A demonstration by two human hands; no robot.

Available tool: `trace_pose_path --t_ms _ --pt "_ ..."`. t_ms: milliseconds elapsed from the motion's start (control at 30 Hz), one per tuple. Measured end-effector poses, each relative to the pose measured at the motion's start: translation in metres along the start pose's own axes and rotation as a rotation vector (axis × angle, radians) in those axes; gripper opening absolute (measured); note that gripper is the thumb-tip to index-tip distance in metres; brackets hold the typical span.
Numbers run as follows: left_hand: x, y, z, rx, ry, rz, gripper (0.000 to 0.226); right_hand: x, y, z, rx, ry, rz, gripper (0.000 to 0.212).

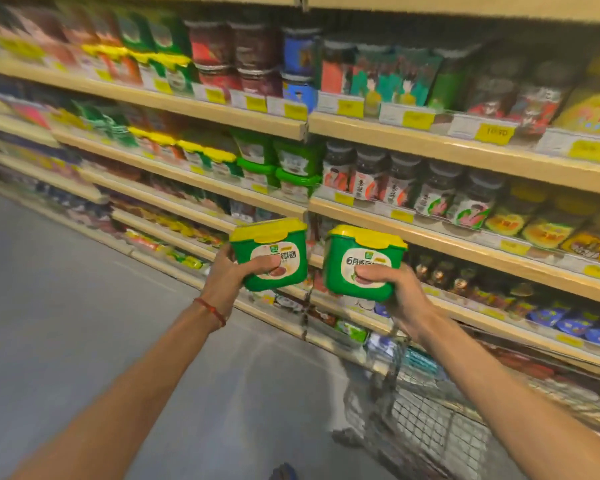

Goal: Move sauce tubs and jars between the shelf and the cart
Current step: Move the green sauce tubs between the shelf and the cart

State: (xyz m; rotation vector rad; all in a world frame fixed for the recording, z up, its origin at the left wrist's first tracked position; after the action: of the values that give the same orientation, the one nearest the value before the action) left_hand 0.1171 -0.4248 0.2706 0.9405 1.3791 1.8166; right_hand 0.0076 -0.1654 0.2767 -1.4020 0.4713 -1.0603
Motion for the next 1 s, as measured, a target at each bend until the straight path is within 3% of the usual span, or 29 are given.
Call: trace_pose_path --t_ms 367,533,700,767,833,1000 --pt "-0.148 0.063 -0.093 0.074 0.091 -0.048 0.105 0.143 0.016 -0.118 -0.011 -0.015 0.049 0.067" --pt "-0.187 0.078 -0.146 0.085 0.105 -0.110 0.109 0.177 0.017 -0.182 -0.012 -0.024 0.111 0.087" --pt "-0.211 0.107 -0.219 0.081 0.041 -0.211 0.104 0.204 0.018 -0.250 -0.029 -0.013 0.105 0.078" --pt "-0.215 0.117 -0.242 0.075 0.036 -0.217 0.097 0.216 0.019 -0.270 -0.022 -0.011 0.131 0.088" --pt "-0.220 0.130 -0.263 0.092 0.027 -0.241 0.105 0.224 0.024 -0.289 0.011 0.014 0.132 0.100" --pt "-0.242 0.138 -0.311 0.074 -0.015 -0.284 0.108 0.243 0.028 -0.328 0.041 0.101 0.102 0.094"
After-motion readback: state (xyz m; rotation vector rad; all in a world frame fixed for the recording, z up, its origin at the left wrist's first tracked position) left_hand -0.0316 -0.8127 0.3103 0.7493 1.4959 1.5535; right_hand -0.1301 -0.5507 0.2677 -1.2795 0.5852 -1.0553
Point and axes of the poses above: each hand's wrist, its own z-axis away from the middle knuckle, its own x-axis out of the palm, y = z × x, the point moved 10 cm from there along -z, towards the middle knuckle, and after that the axes turned 1 degree about -x, right-handed, at the moved point
